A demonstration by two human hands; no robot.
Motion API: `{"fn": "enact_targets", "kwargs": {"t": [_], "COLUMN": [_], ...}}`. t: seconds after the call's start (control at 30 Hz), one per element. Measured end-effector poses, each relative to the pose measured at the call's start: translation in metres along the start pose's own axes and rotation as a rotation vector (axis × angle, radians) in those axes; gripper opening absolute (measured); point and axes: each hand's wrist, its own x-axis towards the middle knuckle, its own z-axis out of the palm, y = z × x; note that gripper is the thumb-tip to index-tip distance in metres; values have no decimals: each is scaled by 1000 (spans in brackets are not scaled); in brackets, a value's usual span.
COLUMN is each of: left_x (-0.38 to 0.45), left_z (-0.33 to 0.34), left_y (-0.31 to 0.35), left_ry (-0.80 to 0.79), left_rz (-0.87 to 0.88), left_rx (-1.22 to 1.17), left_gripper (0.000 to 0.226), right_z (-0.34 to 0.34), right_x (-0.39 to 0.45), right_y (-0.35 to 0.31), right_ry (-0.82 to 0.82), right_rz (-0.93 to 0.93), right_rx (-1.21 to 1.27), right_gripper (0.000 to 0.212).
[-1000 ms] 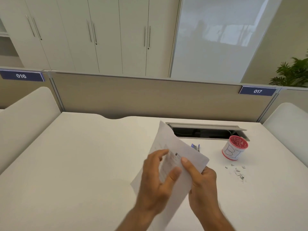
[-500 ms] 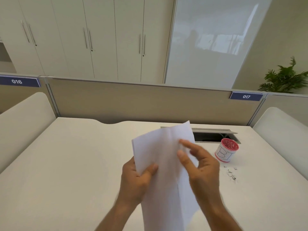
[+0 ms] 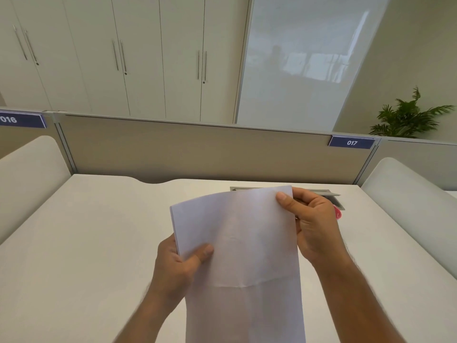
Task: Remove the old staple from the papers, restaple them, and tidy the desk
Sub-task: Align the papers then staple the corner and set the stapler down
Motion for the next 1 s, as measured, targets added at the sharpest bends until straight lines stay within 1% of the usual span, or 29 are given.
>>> {"fn": "enact_targets", "kwargs": {"t": [0.27,0.43,0.53,0.63,0.7,0.77,0.83,0.9,0.97,1.0], "left_x": [-1,-1,-1,1,2,3,5,9,14,16], "left_z": [-4,-5,-7,-9,-11,-12,-11,-9,-9,-8], "left_y": [1,0,-2,-4,-5,-7,-9,-12,-17,-17], "left_ry": [22,25,31,49,70,88,99,127,184,206], "left_rz": [-1,12,10,11,12,14,-5,-27,-64,-97], "left_rx": [13,8,2,-6,-10,3,43,119,227,268], "left_gripper": [19,18,17,17,16,17,22,29,36,42], "right_z": [6,8,7,2,-3,-5,-5,-3,-2,-1], "right_x": [-7,-9,-9,-11,-14,-17,-21,-23,-26,-28], "right_y": [-4,-5,-3,0,4,9,11,10,9,9], "right_ry": [0,1,-27,-131,-140,-114,-87,-43,35,81], "right_rz": [-12,-7,22,78,95,88,44,-57,-232,-364], "right_rx": [32,29,59,59,-2,-50,-96,-230,-425,-525], "right_gripper": [22,9,17,29,30,26,20,15,12,13]}}
